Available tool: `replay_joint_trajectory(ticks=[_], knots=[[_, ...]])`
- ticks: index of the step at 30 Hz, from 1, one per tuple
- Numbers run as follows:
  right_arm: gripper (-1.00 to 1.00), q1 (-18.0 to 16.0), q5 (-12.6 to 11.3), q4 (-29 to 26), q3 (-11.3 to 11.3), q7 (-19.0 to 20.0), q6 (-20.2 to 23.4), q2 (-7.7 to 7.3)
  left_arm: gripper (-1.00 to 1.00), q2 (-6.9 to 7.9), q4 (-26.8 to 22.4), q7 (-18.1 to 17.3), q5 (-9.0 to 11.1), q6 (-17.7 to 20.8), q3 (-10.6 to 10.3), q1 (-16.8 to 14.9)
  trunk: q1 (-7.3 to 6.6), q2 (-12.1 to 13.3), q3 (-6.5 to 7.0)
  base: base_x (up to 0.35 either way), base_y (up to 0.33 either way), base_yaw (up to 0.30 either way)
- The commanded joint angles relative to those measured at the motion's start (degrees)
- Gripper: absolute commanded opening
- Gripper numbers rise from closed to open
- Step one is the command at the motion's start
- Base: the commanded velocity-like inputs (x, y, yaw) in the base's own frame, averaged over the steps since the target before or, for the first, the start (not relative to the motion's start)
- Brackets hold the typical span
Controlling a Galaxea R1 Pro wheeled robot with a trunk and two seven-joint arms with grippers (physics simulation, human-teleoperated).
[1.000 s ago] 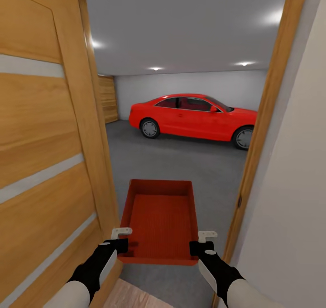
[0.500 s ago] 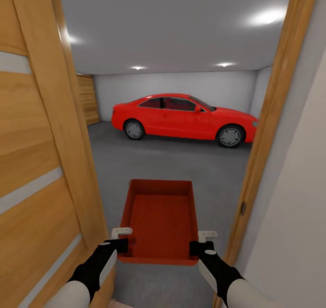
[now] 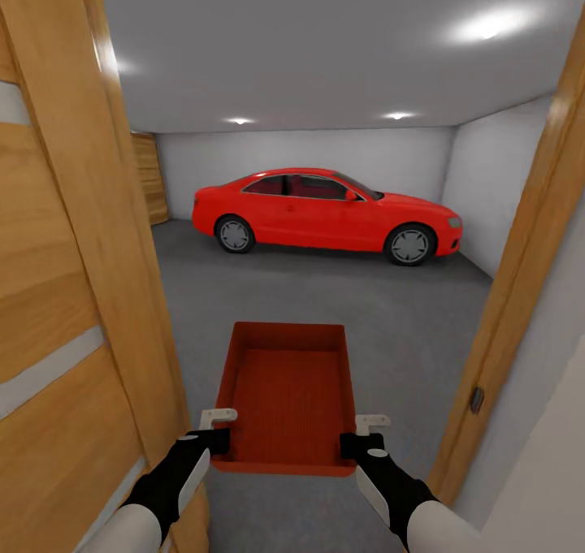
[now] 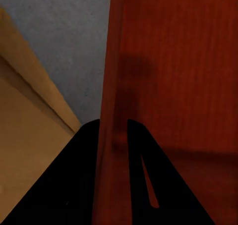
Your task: Move the two storage containers from the living room to the garage. In the garage, place one container on the floor and stack the other container on top of it (either order is fine).
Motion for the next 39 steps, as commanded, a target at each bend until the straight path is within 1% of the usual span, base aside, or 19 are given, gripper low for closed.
replay_joint_trajectory(ticks=[1, 13, 25, 34, 39], knots=[[-1.0, -0.1, -0.6, -0.3, -0.4, 0.1, -1.7, -0.07, -1.0, 0.35, -0.1, 0.6, 0.3, 0.3, 0.5, 0.0, 0.04, -0.1, -0.03, 0.095, 0.07, -0.089], [-1.0, -0.1, -0.6, -0.3, -0.4, 0.1, -1.7, -0.07, -1.0, 0.35, -0.1, 0.6, 0.3, 0.3, 0.5, 0.0, 0.04, -0.1, -0.03, 0.01, 0.008, -0.218], [-1.0, -0.1, -0.6, -0.3, -0.4, 0.1, -1.7, -0.07, -1.0, 0.35, -0.1, 0.6, 0.3, 0.3, 0.5, 0.0, 0.04, -0.1, -0.03, 0.003, 0.001, -0.009], [-1.0, -0.1, -0.6, -0.3, -0.4, 0.1, -1.7, -0.09, -1.0, 0.35, -0.1, 0.6, 0.3, 0.3, 0.5, 0.0, 0.04, -0.1, -0.03, 0.147, 0.114, 0.0], [-1.0, -0.1, -0.6, -0.3, -0.4, 0.0, -1.7, -0.07, -1.0, 0.35, -0.1, 0.6, 0.3, 0.3, 0.5, 0.0, 0.04, -0.1, -0.03, 0.023, 0.012, -0.164]])
